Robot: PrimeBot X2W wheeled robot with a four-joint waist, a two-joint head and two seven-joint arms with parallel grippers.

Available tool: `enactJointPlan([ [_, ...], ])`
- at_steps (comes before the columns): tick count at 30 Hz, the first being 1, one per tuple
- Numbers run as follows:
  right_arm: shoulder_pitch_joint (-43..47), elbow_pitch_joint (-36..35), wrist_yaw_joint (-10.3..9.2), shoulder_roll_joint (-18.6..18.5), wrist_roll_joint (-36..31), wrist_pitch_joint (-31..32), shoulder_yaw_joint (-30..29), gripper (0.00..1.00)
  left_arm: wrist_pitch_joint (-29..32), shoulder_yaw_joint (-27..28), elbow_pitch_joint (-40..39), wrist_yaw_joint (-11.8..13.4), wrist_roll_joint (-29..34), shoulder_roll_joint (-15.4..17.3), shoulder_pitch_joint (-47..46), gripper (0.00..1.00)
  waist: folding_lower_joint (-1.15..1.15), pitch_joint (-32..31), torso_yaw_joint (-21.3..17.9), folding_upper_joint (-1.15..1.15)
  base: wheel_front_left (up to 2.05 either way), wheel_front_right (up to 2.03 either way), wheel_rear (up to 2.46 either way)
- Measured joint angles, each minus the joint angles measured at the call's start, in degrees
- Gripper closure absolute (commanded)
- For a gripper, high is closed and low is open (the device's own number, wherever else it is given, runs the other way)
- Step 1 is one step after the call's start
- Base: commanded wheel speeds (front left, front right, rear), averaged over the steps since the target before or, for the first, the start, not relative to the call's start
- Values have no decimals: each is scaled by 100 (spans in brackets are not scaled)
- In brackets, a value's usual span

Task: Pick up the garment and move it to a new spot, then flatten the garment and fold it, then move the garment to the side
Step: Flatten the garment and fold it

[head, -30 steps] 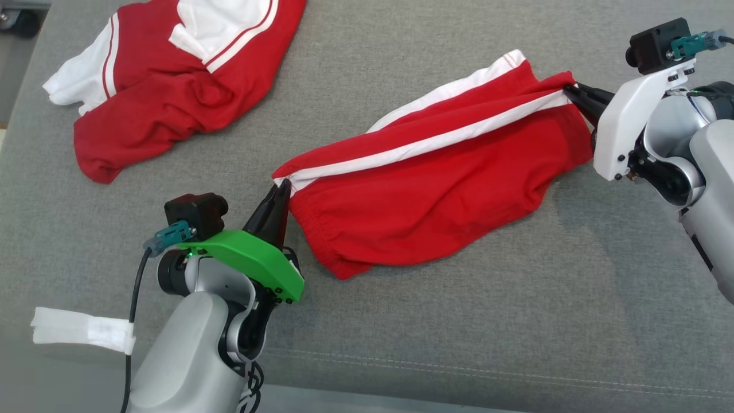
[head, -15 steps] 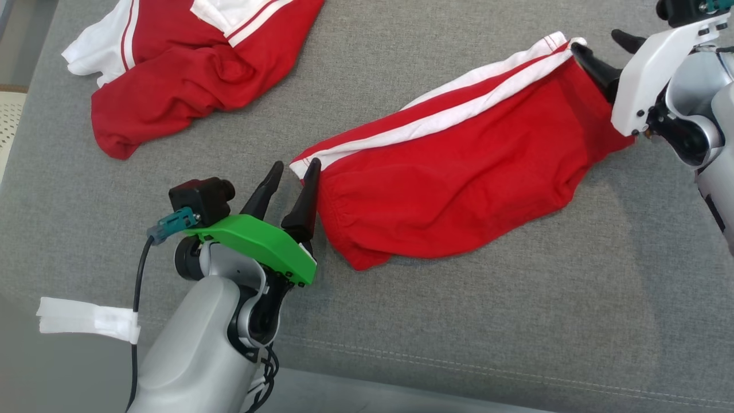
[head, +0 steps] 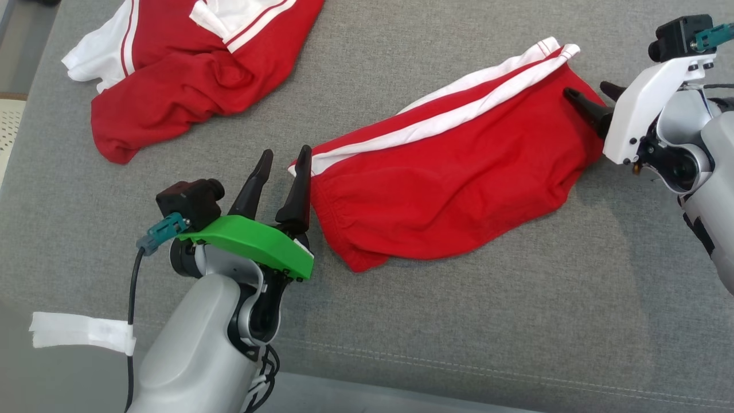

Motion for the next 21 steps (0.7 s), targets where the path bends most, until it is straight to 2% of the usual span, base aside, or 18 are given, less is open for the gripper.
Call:
enactJointPlan([
  [9,53,256,0,-41,372,415,77,0,-68,-190,-110,0,4,-1,15,0,0,-37,116,0,0,0,0],
  [10,59,257,0,-38,410,459,107,16,-69,-197,-109,-1,4,-1,21,0,0,-43,136,0,0,0,0],
  [11,59,263,0,-30,430,475,123,52,-74,-202,-109,0,4,-2,31,0,0,-50,155,0,0,0,0],
  [14,59,270,0,-7,505,552,202,76,-110,-207,-98,0,5,-1,74,0,0,-88,198,0,0,0,0],
  [15,59,271,0,-1,509,563,233,92,-111,-205,-89,1,5,-1,92,0,0,-105,207,0,0,0,0],
  [16,59,274,0,2,509,566,261,100,-112,-202,-78,18,7,-1,112,0,0,-123,213,0,0,0,0],
  [21,97,325,0,5,517,522,325,100,-163,-163,-47,51,7,0,221,0,0,-218,207,0,0,0,0],
])
